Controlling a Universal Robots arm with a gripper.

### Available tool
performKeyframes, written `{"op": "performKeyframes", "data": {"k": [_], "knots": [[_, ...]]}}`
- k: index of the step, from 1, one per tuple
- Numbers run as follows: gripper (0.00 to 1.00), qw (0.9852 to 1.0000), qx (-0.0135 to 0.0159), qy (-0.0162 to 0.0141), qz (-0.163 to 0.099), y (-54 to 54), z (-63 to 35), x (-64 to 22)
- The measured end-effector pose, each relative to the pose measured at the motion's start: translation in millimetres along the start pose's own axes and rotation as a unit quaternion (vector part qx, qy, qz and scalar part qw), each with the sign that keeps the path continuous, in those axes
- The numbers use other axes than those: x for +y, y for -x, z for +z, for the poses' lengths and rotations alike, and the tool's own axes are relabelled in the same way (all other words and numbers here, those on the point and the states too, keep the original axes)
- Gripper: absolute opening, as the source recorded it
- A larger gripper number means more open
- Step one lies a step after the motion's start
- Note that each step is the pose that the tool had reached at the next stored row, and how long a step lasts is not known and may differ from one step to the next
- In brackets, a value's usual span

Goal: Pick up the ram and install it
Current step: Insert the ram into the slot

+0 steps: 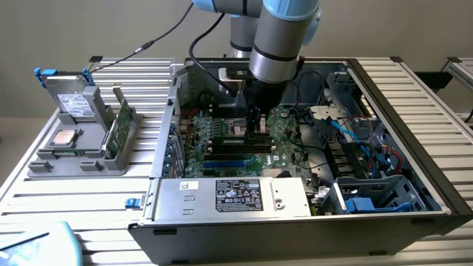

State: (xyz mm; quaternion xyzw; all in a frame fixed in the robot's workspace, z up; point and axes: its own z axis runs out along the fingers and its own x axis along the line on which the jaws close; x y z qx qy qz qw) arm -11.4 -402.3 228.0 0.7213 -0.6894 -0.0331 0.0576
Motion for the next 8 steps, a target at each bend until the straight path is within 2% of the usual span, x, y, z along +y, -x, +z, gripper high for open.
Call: {"op": "performKeyframes", "data": {"k": [5, 8], "knots": [[0.14, 0.9999, 0.0107, -0.0003, -0.006, 0.7, 0.5, 4.0], [0.14, 0.9999, 0.0123, -0.0003, -0.010, 0.6, 0.4, 4.0]]}}
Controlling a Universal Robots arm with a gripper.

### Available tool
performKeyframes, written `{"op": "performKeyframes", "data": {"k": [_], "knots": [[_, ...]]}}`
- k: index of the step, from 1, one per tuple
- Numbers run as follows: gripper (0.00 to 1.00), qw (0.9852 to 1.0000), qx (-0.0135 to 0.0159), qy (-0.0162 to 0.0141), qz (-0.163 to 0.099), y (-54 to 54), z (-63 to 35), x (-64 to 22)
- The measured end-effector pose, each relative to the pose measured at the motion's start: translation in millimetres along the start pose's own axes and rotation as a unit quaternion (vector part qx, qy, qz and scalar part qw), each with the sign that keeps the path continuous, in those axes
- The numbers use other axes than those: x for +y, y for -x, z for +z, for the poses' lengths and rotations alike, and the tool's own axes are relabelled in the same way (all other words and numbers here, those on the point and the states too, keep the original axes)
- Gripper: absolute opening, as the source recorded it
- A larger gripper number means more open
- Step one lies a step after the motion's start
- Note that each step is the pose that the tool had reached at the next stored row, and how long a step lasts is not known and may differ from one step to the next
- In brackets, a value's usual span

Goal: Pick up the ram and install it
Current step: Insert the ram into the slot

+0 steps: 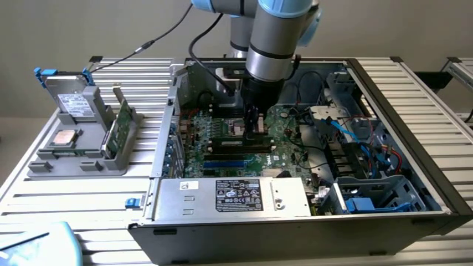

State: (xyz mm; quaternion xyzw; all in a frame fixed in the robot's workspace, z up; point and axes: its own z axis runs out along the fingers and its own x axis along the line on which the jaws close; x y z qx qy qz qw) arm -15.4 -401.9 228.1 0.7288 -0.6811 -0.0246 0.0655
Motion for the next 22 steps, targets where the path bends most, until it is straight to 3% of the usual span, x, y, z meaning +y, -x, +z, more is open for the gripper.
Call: {"op": "performKeyframes", "data": {"k": [8, 22], "knots": [[0.14, 1.0000, 0.0010, -0.0016, -0.006, 0.2, 2.6, -0.4], [0.14, 1.0000, 0.0008, -0.0018, -0.005, 0.3, 3.4, -0.5]]}}
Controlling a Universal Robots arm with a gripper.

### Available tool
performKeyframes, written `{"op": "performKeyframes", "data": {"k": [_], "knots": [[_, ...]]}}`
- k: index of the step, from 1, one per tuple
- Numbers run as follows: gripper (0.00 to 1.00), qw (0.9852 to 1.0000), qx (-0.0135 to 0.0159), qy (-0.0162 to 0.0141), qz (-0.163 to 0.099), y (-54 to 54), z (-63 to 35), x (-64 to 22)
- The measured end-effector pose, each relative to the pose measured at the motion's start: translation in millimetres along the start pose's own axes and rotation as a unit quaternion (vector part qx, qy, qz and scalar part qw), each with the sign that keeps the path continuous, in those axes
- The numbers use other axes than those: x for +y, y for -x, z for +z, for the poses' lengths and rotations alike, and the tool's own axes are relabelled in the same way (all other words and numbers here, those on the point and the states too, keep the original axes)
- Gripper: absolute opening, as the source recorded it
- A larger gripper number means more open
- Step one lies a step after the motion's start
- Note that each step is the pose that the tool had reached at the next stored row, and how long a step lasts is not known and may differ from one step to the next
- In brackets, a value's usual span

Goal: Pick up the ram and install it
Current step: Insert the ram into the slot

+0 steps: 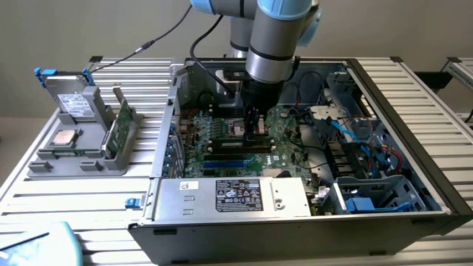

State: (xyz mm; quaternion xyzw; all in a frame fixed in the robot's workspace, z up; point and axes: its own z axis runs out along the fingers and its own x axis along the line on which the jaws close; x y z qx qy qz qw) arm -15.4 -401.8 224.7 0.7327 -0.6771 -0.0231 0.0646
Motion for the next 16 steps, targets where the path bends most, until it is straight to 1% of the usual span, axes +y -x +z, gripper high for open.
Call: {"op": "performKeyframes", "data": {"k": [6, 11, 16], "knots": [[0.14, 1.0000, -0.0012, 0.0003, 0.010, -0.1, -0.1, -0.9], [0.14, 0.9999, -0.0013, 0.0004, 0.011, -0.2, 0.1, -0.9], [0.14, 0.9999, -0.0012, -0.0005, 0.011, -0.1, 1.1, -1.1]]}}
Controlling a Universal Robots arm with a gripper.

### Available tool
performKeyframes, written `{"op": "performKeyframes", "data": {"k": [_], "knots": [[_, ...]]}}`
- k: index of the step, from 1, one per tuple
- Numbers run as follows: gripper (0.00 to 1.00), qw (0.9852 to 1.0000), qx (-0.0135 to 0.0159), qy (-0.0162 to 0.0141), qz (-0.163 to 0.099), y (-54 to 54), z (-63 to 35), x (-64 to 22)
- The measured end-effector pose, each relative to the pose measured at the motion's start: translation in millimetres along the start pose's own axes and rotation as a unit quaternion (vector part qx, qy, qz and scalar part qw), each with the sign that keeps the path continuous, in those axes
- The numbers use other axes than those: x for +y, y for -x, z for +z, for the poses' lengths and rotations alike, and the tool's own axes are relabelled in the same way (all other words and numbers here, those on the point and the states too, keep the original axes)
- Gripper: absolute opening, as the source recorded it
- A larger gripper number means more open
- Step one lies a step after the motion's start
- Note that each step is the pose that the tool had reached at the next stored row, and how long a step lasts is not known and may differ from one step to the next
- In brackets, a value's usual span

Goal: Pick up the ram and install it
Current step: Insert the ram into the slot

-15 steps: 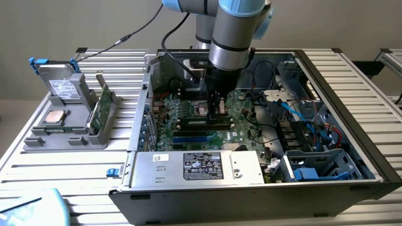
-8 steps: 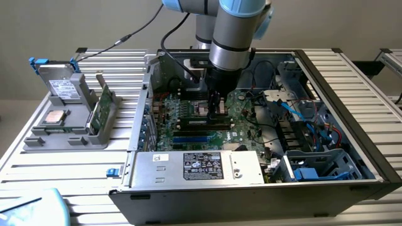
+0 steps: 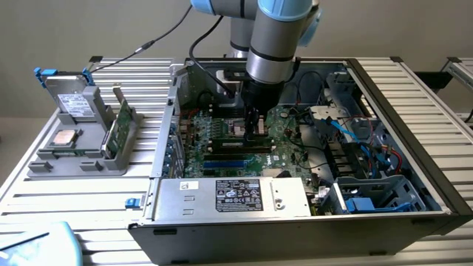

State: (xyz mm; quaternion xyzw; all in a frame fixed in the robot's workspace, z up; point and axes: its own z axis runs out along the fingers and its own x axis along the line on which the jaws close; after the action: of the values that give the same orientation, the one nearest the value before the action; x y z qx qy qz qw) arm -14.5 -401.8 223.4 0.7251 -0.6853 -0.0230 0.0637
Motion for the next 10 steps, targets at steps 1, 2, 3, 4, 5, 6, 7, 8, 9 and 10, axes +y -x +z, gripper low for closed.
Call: {"op": "performKeyframes", "data": {"k": [1, 2, 3, 4, 5, 6, 7, 8, 9, 10], "knots": [[0.14, 1.0000, 0.0000, -0.0001, 0.000, 0.0, 0.1, 0.0], [0.14, 1.0000, -0.0002, -0.0001, 0.001, 0.0, 0.4, 0.0], [0.14, 1.0000, -0.0002, -0.0001, 0.001, 0.1, 0.5, 0.1], [0.14, 1.0000, -0.0004, -0.0002, 0.002, 0.1, 0.8, 0.1], [0.14, 1.0000, -0.0004, -0.0002, 0.002, 0.1, 1.0, 0.2], [0.14, 1.0000, -0.0004, -0.0002, 0.003, 0.1, 1.3, 0.3], [0.14, 1.0000, -0.0004, -0.0002, 0.003, 0.1, 1.4, 0.4], [0.14, 1.0000, -0.0003, -0.0002, 0.004, 0.1, 1.5, 0.4], [0.14, 1.0000, -0.0003, -0.0002, 0.004, 0.1, 1.7, 0.4], [0.14, 1.0000, -0.0004, -0.0002, 0.004, 0.1, 1.8, 0.4]]}}
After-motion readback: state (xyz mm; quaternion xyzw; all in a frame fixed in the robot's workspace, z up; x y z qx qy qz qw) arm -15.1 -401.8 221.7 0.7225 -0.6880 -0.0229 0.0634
